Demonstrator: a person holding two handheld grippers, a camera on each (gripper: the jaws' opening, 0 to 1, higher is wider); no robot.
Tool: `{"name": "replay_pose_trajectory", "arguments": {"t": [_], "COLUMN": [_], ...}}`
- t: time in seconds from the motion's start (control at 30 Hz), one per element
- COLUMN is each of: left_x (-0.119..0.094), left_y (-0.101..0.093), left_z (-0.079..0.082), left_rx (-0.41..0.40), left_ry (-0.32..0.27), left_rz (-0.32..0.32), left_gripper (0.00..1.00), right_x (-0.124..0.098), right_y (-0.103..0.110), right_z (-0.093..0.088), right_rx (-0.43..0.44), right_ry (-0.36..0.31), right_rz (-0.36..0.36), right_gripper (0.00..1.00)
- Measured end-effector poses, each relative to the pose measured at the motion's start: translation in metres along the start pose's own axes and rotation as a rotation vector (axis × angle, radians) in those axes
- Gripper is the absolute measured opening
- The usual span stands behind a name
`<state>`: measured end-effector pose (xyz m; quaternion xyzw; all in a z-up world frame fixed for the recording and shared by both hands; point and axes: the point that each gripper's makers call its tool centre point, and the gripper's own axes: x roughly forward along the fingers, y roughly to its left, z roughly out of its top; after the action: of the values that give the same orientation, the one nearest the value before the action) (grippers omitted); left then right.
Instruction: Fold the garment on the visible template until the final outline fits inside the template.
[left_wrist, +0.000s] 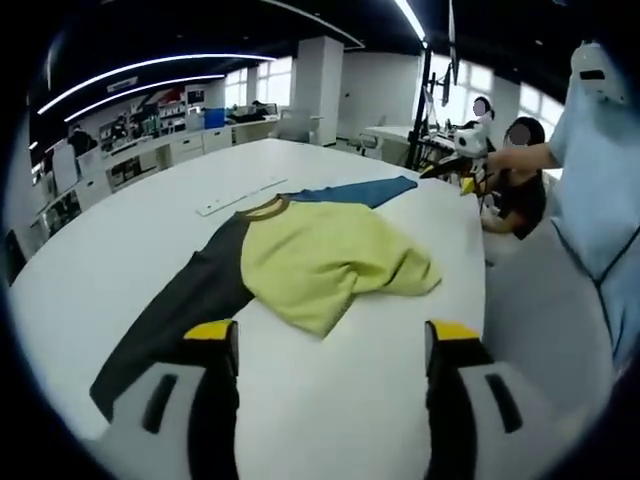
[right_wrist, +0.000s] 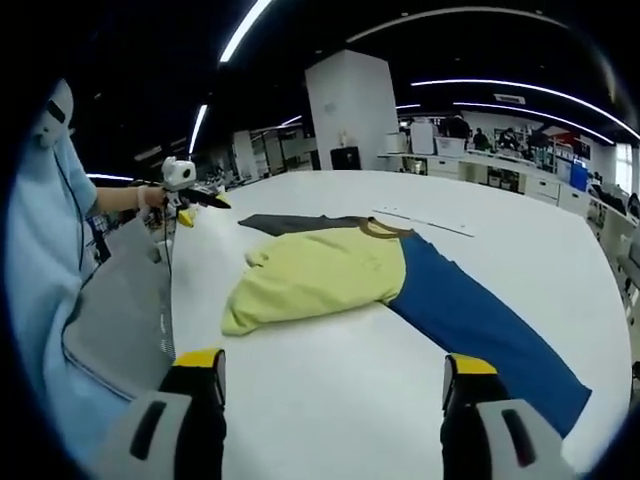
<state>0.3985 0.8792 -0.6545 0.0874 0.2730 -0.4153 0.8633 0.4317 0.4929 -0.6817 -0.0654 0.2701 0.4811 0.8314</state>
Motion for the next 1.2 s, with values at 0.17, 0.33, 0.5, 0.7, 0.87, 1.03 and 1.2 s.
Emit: {"name": "replay_pose_trajectory", "arguments": {"t": [0.17, 0.33, 0.5, 0.7, 0.87, 1.03, 1.2], "left_x": [-0.002, -0.002, -0.001, 0.001, 0.003, 0.006, 0.009], "left_y": [-0.006, -0.010, -0.017, -0.020, -0.025, -0.028, -0.026], "left_z": [-0.001, -0.002, -0.002, -0.002, -0.001, 0.002, 0.002], "left_rx": [-0.007, -0.018, -0.032, -0.052, -0.063, -0.061, -0.067], "left_ry": [-0.008, -0.027, -0.043, -0.067, -0.088, -0.100, -0.110], "left_rz": [0.007, 0.022, 0.032, 0.045, 0.049, 0.047, 0.058], "left_gripper": [0.72, 0.71, 0.70, 0.69, 0.68, 0.68, 0.68], "right_x": [0.007, 0.020, 0.038, 0.063, 0.088, 0.101, 0.111], "right_y": [0.006, 0.021, 0.040, 0.068, 0.086, 0.103, 0.115], "right_z": [0.004, 0.014, 0.025, 0.030, 0.029, 0.024, 0.016], "right_rx": [-0.026, -0.082, -0.163, -0.246, -0.308, -0.413, -0.529], "right_ry": [0.007, 0.016, 0.033, 0.050, 0.059, 0.094, 0.127], "right_rz": [0.017, 0.071, 0.138, 0.220, 0.281, 0.327, 0.349], "right_gripper": [0.88, 0.86, 0.84, 0.80, 0.77, 0.73, 0.65]}}
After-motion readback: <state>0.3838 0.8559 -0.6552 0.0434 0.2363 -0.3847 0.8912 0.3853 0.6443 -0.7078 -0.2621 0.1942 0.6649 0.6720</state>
